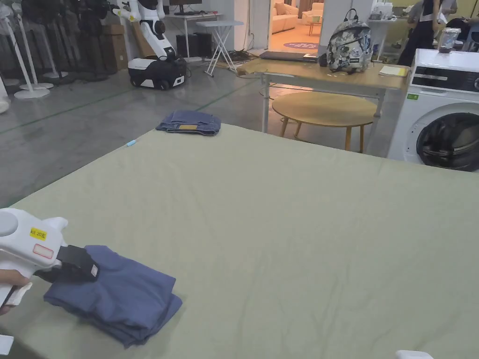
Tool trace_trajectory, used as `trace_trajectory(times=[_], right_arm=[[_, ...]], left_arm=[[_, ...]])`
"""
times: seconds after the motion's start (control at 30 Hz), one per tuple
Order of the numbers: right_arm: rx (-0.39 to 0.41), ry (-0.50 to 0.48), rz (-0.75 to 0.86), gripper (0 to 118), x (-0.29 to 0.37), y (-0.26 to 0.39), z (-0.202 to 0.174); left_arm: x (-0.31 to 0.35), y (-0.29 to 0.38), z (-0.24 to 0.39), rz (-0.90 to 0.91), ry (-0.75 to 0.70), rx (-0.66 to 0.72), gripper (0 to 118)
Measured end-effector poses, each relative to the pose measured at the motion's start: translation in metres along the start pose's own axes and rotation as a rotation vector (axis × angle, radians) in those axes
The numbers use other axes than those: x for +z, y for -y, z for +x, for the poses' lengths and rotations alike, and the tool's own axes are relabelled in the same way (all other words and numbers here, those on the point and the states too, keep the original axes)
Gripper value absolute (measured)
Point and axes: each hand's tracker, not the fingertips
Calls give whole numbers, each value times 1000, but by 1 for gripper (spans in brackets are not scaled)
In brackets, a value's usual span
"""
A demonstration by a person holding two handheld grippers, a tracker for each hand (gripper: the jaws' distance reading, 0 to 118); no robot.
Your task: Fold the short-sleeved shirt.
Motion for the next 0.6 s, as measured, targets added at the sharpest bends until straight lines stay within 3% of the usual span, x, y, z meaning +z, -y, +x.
trace_trajectory(times=[0.13,0.37,0.6], right_arm=[[-7,6,6,0,3,0,6],[-23,18,21,0,5,-1,21],[-31,39,51,0,18,-2,29]], left_arm=[[15,4,13,52,-72,-71,48],[30,6,11,217,-159,-18,47],[6,47,75,214,-66,-189,9]])
